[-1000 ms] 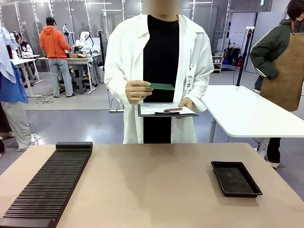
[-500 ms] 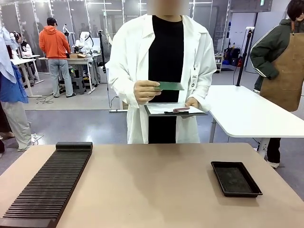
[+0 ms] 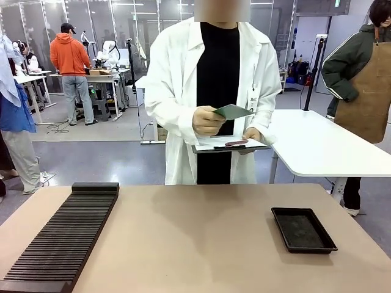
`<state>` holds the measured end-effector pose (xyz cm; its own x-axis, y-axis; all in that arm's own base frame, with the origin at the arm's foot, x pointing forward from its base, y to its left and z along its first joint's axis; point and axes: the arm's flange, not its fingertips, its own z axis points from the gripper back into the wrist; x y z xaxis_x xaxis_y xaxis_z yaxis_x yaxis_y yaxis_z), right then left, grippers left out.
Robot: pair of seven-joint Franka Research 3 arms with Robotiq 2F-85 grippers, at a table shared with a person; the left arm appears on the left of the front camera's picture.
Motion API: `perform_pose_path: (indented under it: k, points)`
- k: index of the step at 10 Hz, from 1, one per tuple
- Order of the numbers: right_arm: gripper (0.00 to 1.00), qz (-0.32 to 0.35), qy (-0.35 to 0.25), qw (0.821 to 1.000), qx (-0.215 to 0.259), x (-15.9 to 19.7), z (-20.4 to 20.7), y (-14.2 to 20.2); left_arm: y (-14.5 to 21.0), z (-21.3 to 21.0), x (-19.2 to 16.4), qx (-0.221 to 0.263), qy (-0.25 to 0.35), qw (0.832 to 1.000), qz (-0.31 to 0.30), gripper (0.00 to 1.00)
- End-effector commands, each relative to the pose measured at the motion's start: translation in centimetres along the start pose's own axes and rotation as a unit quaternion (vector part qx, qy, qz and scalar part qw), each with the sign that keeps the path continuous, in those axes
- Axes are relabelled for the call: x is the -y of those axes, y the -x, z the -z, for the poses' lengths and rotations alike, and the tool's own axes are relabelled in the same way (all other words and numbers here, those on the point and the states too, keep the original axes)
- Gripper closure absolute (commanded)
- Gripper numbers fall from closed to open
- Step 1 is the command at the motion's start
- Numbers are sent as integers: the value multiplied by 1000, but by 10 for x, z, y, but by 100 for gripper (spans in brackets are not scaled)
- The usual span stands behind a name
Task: Inspect the PCB.
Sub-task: Pick up the Blank PCB that the human is holding.
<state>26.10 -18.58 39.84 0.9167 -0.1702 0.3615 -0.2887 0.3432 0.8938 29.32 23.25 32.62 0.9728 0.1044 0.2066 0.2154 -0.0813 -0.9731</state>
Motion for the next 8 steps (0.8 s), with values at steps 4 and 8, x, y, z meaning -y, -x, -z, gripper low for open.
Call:
perform_pose_path:
  k: [4,8]
  points:
    - [0,-11,-6,1000,5,-1,-1,-1,-3,-2,4,-1,-5,1000,-5,0]
    - [0,-11,-6,1000,5,-1,-1,-1,-3,-2,4,-1,-5,1000,-5,0]
